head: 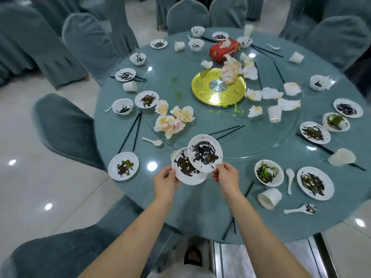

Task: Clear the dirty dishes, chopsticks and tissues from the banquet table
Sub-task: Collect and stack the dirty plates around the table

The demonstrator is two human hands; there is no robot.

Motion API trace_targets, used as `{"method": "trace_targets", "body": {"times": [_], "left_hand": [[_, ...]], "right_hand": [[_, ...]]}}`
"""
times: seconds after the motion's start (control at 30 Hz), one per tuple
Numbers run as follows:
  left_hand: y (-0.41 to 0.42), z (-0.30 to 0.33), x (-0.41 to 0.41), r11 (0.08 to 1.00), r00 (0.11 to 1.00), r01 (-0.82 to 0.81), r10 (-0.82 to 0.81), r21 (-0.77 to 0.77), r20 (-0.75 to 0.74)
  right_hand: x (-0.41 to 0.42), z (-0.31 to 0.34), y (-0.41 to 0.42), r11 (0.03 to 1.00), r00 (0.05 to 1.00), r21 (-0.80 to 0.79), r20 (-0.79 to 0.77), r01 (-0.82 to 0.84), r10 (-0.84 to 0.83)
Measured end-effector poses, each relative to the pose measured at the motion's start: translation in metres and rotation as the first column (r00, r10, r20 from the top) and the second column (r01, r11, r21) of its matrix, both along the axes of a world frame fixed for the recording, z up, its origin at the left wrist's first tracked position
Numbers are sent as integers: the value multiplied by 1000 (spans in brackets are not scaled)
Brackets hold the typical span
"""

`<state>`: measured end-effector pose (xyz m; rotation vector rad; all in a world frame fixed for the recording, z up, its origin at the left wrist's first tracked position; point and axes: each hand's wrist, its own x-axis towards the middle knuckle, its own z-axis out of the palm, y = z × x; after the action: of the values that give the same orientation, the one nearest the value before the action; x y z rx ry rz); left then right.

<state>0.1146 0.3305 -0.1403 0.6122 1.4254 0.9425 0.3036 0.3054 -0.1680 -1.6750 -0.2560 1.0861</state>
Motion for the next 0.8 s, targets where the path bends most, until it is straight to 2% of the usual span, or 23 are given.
{"method": "trace_targets", "body": {"times": [0.27,0.57,0.8], "left_hand": [[-3,16,-28,998,998,-49,47,43,50],[-16,35,-75,983,983,-166,159,72,96],[-29,45,-128,965,964,-253,244,75,108]], "right_hand": [[-28,15,4,981,972,61,162,-183,171],[-80,26,20,943,959,184,-11,-276,283],[-137,35,14,910,932,224,-16,-350,362]]}}
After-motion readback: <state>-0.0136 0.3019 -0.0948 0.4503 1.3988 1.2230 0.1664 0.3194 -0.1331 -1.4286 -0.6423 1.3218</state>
